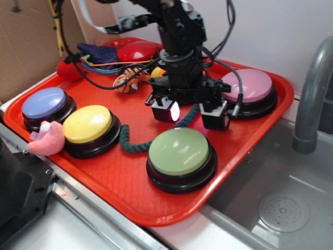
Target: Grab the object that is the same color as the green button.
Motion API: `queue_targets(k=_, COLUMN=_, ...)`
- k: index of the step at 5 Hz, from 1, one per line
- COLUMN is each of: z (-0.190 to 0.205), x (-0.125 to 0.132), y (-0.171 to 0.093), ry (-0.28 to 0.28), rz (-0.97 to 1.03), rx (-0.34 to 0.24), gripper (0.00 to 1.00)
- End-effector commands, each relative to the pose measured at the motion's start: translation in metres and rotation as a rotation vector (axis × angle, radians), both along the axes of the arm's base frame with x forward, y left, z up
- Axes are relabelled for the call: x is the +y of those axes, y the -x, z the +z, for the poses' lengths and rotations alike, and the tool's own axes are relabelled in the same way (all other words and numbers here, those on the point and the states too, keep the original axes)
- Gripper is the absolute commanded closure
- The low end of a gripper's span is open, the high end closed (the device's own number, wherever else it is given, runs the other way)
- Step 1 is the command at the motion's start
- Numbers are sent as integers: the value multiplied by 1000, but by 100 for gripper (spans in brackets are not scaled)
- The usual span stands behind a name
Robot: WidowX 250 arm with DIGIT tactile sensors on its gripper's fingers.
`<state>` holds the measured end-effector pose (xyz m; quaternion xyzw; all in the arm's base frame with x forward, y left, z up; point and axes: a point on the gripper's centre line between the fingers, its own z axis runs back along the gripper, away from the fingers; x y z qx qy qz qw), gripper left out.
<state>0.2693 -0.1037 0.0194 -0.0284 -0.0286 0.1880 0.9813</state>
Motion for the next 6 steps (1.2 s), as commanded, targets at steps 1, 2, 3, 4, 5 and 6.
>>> queue_targets(k=1, z=17, x=1, y=-8, ry=36, rz=-30, rx=-43, gripper=100)
queue_targets(k=2, z=19, x=1, y=-7, ry=33, rz=-27, rx=-46, gripper=100)
queue_targets(k=3, z=23, x=4, y=-5, ry=40, rz=-17, rx=-60, gripper=100)
queue_targets(k=4, z=31, x=8, y=-2, ry=50, rz=-32, rx=-68, gripper=100)
queue_targets(k=5, z=48, x=15, y=0, ry=51, rz=-63, rx=-92, gripper=100)
queue_targets(k=6, z=74, x=34, y=0, ry=30, rz=-107, rx=-128, gripper=100)
